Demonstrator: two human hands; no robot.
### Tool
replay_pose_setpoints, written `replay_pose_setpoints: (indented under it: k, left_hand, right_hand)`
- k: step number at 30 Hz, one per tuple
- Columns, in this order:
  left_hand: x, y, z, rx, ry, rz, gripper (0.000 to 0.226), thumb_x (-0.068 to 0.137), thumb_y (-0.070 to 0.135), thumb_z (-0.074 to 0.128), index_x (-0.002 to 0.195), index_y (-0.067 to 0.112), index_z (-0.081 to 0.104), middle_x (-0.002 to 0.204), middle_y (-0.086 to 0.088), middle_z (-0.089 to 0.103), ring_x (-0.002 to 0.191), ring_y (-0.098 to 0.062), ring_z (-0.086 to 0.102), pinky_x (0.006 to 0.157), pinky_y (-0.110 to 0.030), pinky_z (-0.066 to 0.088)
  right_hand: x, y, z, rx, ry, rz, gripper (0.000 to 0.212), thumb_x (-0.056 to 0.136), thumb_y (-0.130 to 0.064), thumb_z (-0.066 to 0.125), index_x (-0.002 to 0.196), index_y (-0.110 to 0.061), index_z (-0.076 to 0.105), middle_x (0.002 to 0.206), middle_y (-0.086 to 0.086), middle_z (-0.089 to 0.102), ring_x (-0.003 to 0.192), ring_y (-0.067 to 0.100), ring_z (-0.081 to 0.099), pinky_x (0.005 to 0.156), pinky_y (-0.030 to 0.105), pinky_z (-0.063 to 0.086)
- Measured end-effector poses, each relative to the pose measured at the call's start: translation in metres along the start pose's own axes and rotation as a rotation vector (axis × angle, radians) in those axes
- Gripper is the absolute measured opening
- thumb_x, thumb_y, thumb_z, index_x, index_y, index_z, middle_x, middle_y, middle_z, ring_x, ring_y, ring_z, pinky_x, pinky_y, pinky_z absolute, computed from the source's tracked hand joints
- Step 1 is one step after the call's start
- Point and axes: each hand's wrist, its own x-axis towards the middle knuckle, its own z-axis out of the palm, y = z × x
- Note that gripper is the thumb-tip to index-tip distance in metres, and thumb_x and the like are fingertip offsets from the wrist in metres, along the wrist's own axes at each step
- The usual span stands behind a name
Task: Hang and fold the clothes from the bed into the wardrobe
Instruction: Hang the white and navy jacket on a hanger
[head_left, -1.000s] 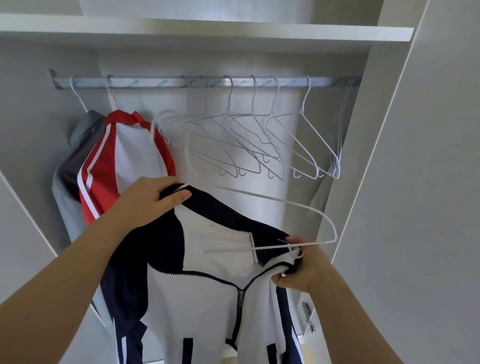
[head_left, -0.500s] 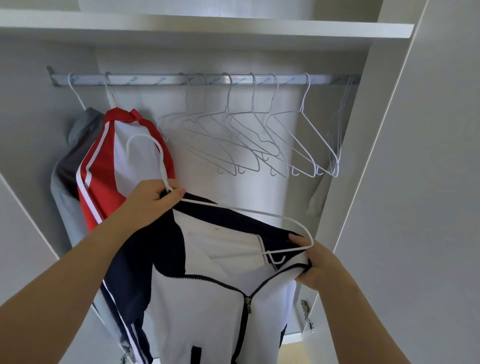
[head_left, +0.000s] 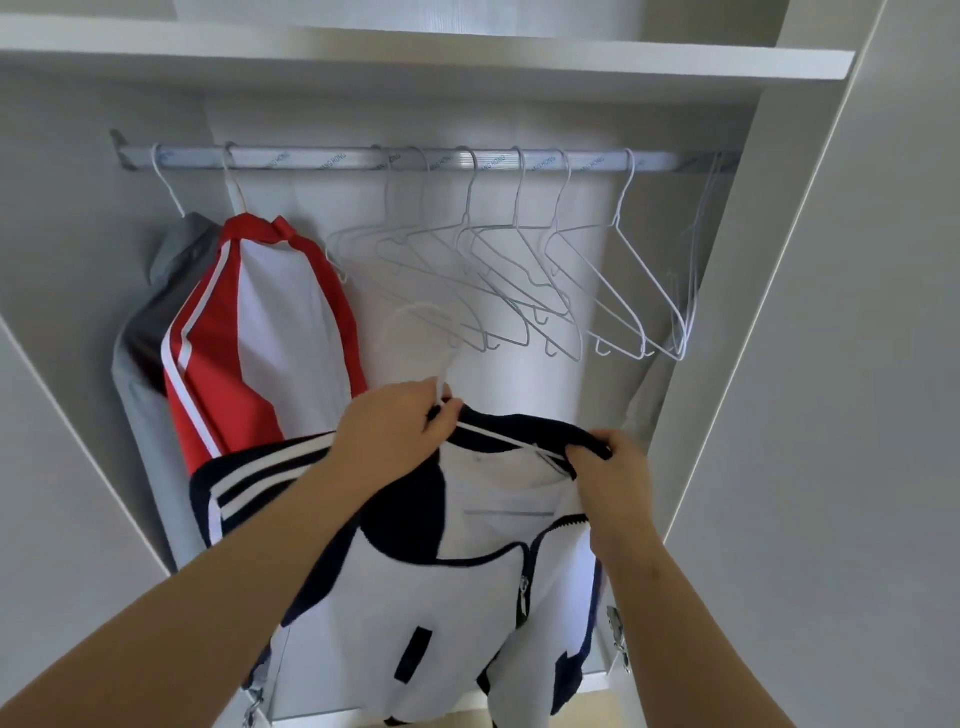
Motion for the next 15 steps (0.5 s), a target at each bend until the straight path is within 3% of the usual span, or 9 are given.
replay_pose_setpoints:
  k: [3,5,8,10,12,14,15]
  left_hand:
    - [0.001,0.016,0.020,0.098,0.007,-0.044,0.031,0.095,0.040,0.040,0.093,0.015,0.060,0.069,0.002,0.058,0.063,-0.019,0.056,0.055,-0.027,0.036]
    - [0.001,0.025,0.030,0.137,-0.008,-0.061,0.032,0.096,0.041,0.038,0.098,0.015,0.058,0.079,-0.002,0.064,0.072,-0.022,0.060,0.057,-0.027,0.034]
    - [0.003,0.025,0.031,0.001,0.025,-0.094,0.027,0.095,0.039,0.043,0.099,0.016,0.058,0.076,0.000,0.063,0.073,-0.022,0.060,0.059,-0.027,0.035]
    - [0.002,0.020,0.027,-0.108,0.046,-0.095,0.023,0.093,0.036,0.047,0.096,0.017,0.060,0.068,0.007,0.058,0.065,-0.015,0.055,0.058,-0.024,0.034]
    - [0.001,0.018,0.021,-0.214,0.043,-0.097,0.019,0.092,0.034,0.050,0.091,0.019,0.062,0.059,0.014,0.050,0.057,-0.005,0.048,0.053,-0.017,0.033]
    - [0.000,0.021,0.017,-0.296,0.017,-0.083,0.017,0.091,0.033,0.052,0.088,0.020,0.063,0.058,0.015,0.051,0.058,-0.005,0.051,0.054,-0.015,0.036]
    - [0.000,0.023,0.015,-0.314,0.000,-0.070,0.017,0.091,0.033,0.052,0.088,0.020,0.063,0.060,0.013,0.054,0.060,-0.008,0.053,0.057,-0.019,0.039]
  right_hand:
    - [-0.008,-0.010,0.011,0.034,-0.135,0.053,0.013,0.082,-0.002,0.053,0.079,-0.014,0.056,0.064,0.002,0.052,0.055,0.014,0.045,0.046,0.022,0.036]
    - [-0.016,-0.016,0.017,0.005,-0.336,0.085,0.012,0.081,-0.002,0.057,0.079,-0.014,0.056,0.065,0.003,0.054,0.058,0.014,0.050,0.050,0.021,0.040]
    - [-0.023,-0.020,0.014,-0.062,-0.622,0.116,0.008,0.084,-0.024,0.064,0.076,-0.021,0.063,0.066,-0.006,0.066,0.066,0.008,0.062,0.061,0.018,0.047]
    - [-0.019,-0.018,0.005,-0.078,-0.483,0.019,0.020,0.087,-0.029,0.061,0.069,-0.020,0.066,0.065,-0.006,0.067,0.070,0.011,0.062,0.064,0.016,0.048]
    - [-0.011,-0.015,-0.002,-0.245,-0.161,-0.125,0.018,0.088,-0.031,0.058,0.073,-0.023,0.064,0.078,-0.002,0.064,0.085,0.020,0.058,0.082,0.031,0.048]
    - [-0.009,-0.015,-0.005,-0.531,0.040,-0.265,0.012,0.088,-0.034,0.055,0.094,-0.030,0.064,0.103,-0.002,0.057,0.106,0.024,0.048,0.098,0.040,0.034]
    - [-0.008,-0.013,-0.004,-0.630,0.056,-0.316,0.020,0.089,-0.035,0.053,0.107,-0.032,0.062,0.115,-0.003,0.052,0.115,0.024,0.042,0.103,0.040,0.025]
